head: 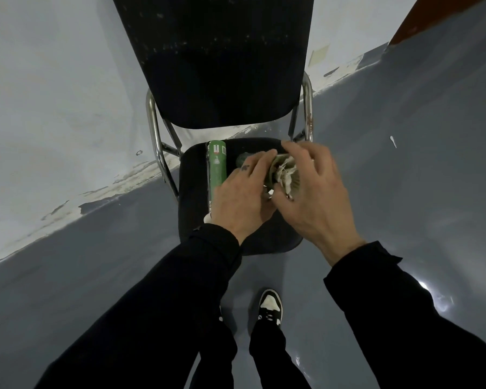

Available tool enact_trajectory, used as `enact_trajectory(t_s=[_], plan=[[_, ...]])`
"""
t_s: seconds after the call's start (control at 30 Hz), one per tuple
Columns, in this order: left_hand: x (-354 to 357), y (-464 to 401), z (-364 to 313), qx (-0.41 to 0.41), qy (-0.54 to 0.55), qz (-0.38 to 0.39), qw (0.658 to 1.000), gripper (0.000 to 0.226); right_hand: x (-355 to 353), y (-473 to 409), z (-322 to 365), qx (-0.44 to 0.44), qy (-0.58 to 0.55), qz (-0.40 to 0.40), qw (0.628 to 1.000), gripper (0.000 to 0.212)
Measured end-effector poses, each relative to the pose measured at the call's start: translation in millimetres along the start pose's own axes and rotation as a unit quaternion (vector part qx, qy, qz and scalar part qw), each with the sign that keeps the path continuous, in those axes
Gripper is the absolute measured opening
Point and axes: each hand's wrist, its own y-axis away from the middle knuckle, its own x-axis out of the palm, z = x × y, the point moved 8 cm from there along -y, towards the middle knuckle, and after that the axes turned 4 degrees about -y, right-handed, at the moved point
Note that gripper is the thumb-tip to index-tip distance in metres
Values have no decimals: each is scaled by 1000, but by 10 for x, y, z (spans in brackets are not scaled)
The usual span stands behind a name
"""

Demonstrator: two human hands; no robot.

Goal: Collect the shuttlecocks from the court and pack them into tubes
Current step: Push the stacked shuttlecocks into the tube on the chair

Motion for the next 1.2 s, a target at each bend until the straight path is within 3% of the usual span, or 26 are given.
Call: enact_trajectory(t_s=[0.07, 0.13, 0.2, 0.27, 0.33, 0.37, 0.43, 0.5, 0.6, 0.67, 0.73, 0.8, 0.87, 0.93, 1.03, 1.1, 1.2], plan=[[75, 46, -46, 24, 7, 19, 1000, 87, 158, 8, -35, 13, 59, 73, 995, 72], [93, 83, -68, 28, 11, 13, 999, 85, 265, 60, -61, 5, 68, 95, 993, 74], [114, 111, -70, 25, 18, 11, 999, 79, 282, 106, -90, 19, -63, 84, 994, 76], [122, 124, -55, 17, 18, 2, 1000, 77, 179, 153, -184, 58, -221, 11, 973, 70], [81, 136, -33, -1, 13, -26, 1000, 78, 12, 210, -313, 100, -242, -98, 960, 57], [62, 145, -30, -8, 10, -38, 999, 78, -12, 220, -372, 130, -231, -117, 957, 52], [44, 176, -61, -1, -5, -47, 999, 77, 87, 212, -464, 203, -240, -75, 946, 52], [25, 207, -68, 7, 0, -49, 999, 76, 175, 248, -489, 249, -315, -48, 915, 51], [-78, 207, 16, -55, 92, -54, 993, 75, 5, 429, -533, 245, -409, -194, 858, 20], [-119, 185, 90, -117, 153, -53, 980, 75, 110, 638, -656, 301, -433, -223, 820, 6], [-115, 174, 129, -147, 195, -53, 968, 75, 427, 762, -675, 356, -419, -119, 827, 16], [-84, 170, 154, -156, 212, -49, 964, 77, 677, 799, -515, 333, -428, -18, 840, 23], [-64, 167, 150, -150, 204, -44, 966, 77, 687, 790, -366, 300, -464, -34, 833, 30], [-71, 181, 123, -140, 196, -41, 970, 76, 542, 777, -284, 256, -471, -103, 838, 30], [-94, 223, 127, -135, 196, -43, 970, 75, 371, 750, -206, 186, -401, -137, 887, 28], [-105, 268, 147, -137, 193, -48, 970, 73, 305, 722, -195, 162, -381, -144, 899, 27], [-121, 331, 162, -135, 176, -57, 973, 74, 243, 649, -107, 88, -327, -117, 934, 16]])
